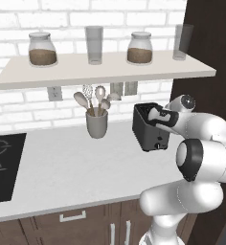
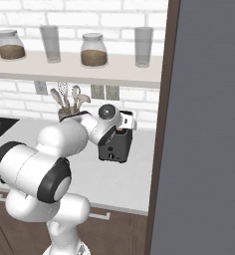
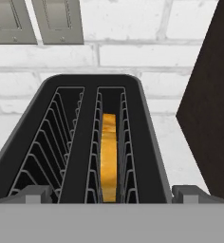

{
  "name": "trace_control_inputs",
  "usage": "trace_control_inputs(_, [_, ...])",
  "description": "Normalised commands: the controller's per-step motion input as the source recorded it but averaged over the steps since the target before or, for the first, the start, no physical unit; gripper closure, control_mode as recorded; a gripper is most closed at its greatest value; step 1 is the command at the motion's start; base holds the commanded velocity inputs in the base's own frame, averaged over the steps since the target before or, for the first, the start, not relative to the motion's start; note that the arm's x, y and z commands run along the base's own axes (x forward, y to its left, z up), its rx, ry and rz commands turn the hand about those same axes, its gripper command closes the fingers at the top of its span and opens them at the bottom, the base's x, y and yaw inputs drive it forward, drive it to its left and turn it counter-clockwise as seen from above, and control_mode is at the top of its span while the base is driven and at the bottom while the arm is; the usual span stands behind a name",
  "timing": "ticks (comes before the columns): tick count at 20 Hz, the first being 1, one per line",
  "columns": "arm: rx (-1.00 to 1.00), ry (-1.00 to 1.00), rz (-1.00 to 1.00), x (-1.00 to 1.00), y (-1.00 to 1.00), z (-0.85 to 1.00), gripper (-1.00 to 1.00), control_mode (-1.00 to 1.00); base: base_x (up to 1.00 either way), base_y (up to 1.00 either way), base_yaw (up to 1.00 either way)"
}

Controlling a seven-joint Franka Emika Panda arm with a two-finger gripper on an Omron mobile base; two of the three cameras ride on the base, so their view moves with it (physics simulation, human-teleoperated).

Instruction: Start the toaster. Once the lever pops up, take the bread to the plate on the dining counter.

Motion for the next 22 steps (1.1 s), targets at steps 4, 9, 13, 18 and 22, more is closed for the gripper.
trace_control_inputs(4, [0.00,0.00,0.00,0.00,0.00,0.00,-1.00,-1.00,0.00,0.00,0.00])
trace_control_inputs(9, [0.00,0.00,0.00,0.00,0.00,0.00,-1.00,-1.00,0.00,0.00,0.00])
trace_control_inputs(13, [0.00,0.00,0.00,0.00,0.00,0.00,-1.00,-1.00,0.00,0.00,0.00])
trace_control_inputs(18, [0.00,0.00,0.00,0.00,0.00,0.00,-1.00,-1.00,0.00,0.00,0.00])
trace_control_inputs(22, [0.00,0.00,0.00,0.00,0.00,0.00,-1.00,-1.00,0.00,0.00,0.00])
